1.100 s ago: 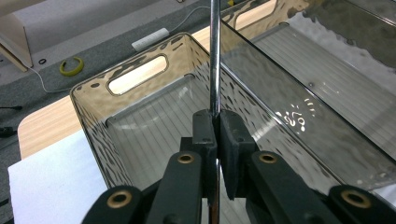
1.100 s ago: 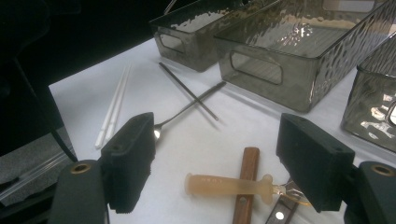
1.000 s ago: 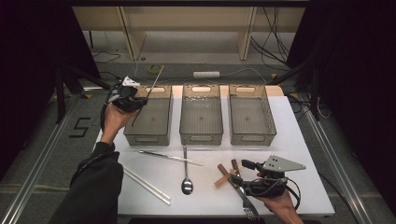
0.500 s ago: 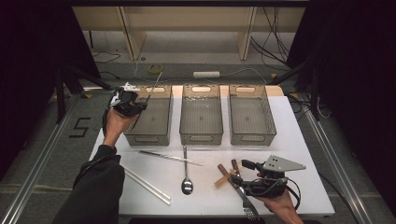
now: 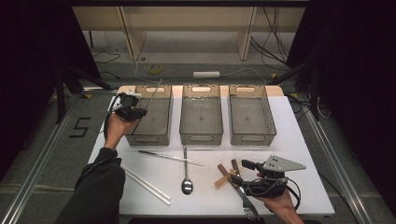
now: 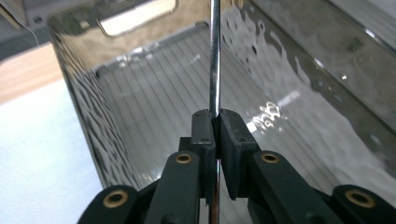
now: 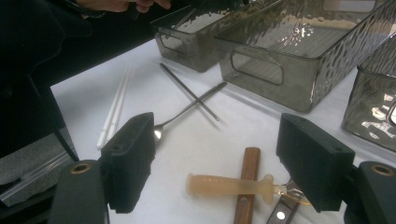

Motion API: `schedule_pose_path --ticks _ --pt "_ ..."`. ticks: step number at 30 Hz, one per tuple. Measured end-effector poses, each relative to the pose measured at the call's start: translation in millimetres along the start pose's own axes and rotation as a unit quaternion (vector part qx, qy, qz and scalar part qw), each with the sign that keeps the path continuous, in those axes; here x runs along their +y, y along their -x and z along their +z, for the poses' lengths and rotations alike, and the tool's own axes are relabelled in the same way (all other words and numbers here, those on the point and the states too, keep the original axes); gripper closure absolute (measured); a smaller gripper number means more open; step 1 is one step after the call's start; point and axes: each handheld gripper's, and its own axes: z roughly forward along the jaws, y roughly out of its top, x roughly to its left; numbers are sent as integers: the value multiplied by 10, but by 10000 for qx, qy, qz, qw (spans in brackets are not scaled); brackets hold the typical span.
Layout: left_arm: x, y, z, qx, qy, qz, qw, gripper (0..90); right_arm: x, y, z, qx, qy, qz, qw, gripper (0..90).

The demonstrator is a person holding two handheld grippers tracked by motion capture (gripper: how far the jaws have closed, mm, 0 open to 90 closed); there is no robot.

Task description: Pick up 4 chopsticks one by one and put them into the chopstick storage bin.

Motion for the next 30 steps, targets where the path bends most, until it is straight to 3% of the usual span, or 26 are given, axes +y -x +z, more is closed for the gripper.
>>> schedule_pose_path --ticks 2,6,8,13,15,17,25,30 --pt "-7 -10 -1 32 1 -29 10000 785 0 0 -1 -2 0 -1 10000 292" --pt "-9 14 -51 -139 61 -174 9997 717 -2 5 -5 -4 7 4 10000 292" --pt "-15 61 -89 -249 78 -120 9996 631 -1 5 -9 -7 9 10 10000 292" --pt "-56 250 -246 -676 154 216 9974 524 -3 4 -10 -13 1 -1 10000 292" --pt "-63 333 -299 -819 62 482 9955 479 -2 4 -11 -19 -2 -4 10000 292" --pt "-56 407 -368 -810 62 708 9942 442 1 0 -13 -20 7 -28 10000 292" --pt "-98 593 -488 -1269 -100 1097 9858 320 3 -1 -11 -10 1 -39 10000 292" --pt "-144 679 -487 -1470 -312 1390 9788 291 5 -2 -14 -1 2 -35 10000 292"
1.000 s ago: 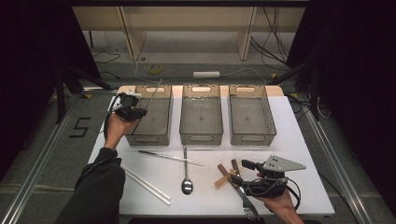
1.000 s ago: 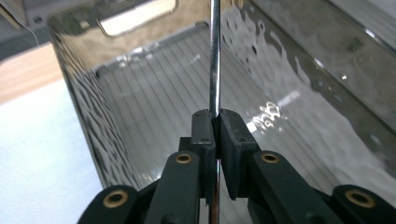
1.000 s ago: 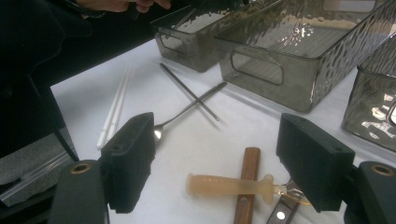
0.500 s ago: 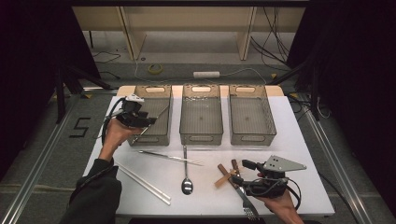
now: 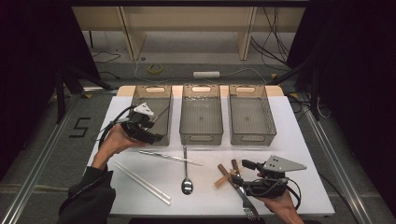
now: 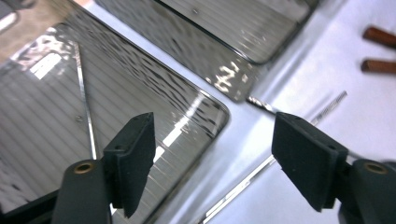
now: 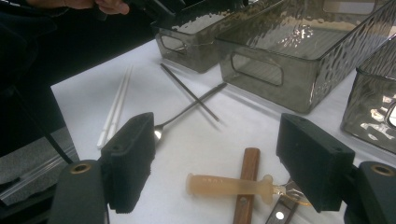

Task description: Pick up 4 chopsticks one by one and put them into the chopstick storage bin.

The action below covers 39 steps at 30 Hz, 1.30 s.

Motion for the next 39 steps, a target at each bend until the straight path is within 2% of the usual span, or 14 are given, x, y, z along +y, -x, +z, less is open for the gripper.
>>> schedule_pose_path --ticks 5,11,21,26,32,36,37,39 --pt "13 105 16 -154 -158 269 9994 288 1 1 2 5 0 -2 10000 291" --pt "26 229 86 -342 -407 592 9968 291 1 -2 0 4 -2 0 10000 291" --pt "-4 375 231 -552 -714 884 9920 289 5 -3 -6 -3 17 -23 10000 292" --pt "-34 386 355 -562 -948 1020 9887 286 4 -6 -4 6 -2 -32 10000 291" --pt "-87 385 503 -599 -1287 1174 9829 314 2 -4 -1 13 -11 -19 10000 291" --pt "-119 345 573 -624 -1345 1100 9828 364 2 -5 3 15 -12 -33 10000 291" --pt "-125 338 589 -611 -1394 1154 9816 388 2 -5 3 13 -13 -32 10000 292" --pt "-134 341 621 -623 -1445 1162 9807 411 2 -4 2 16 -11 -33 10000 292"
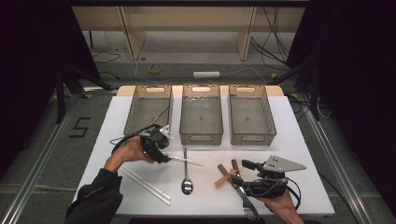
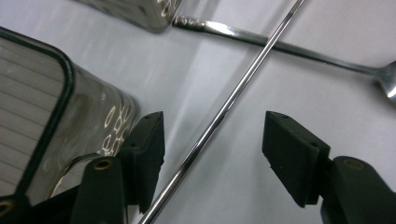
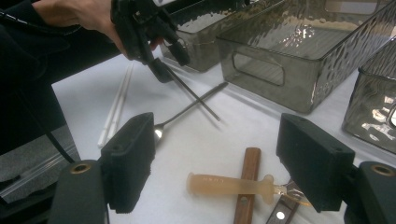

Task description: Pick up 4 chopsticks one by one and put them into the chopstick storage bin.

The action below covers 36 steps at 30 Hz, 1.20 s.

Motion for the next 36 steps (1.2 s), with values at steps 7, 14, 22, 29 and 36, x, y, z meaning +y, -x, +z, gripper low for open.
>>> schedule_pose_path --ticks 7,14,22,29,36 --pt "5 -26 61 -49 -169 80 9998 474 -1 1 3 6 -6 4 10000 292" --pt "12 -40 117 -77 -192 103 9997 526 -2 1 2 3 -7 12 10000 292" --pt "26 -36 138 -128 -288 219 9993 578 -4 3 4 9 -7 13 10000 292" --pt "38 -11 176 -156 -431 365 9983 621 -3 3 4 7 -21 8 10000 292" --pt "40 17 181 -152 -419 496 9978 690 -4 2 1 2 -23 11 10000 292"
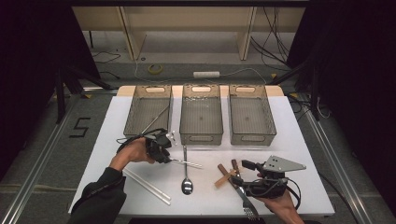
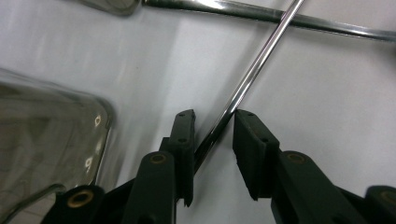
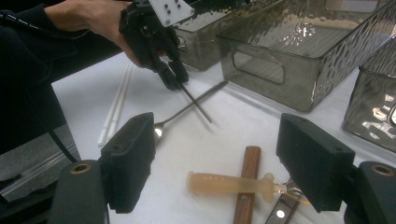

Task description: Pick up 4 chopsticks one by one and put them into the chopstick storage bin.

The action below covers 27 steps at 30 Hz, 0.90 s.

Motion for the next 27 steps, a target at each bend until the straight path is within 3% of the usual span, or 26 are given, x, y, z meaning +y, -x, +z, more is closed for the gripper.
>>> schedule_pose_path --ticks 18,27 --pt "0 55 0 -9 33 703 9975 815 0 0 1 -7 -19 -8 10000 291" --pt "-3 74 2 44 79 899 9959 845 0 0 -5 -6 -16 -7 10000 292"
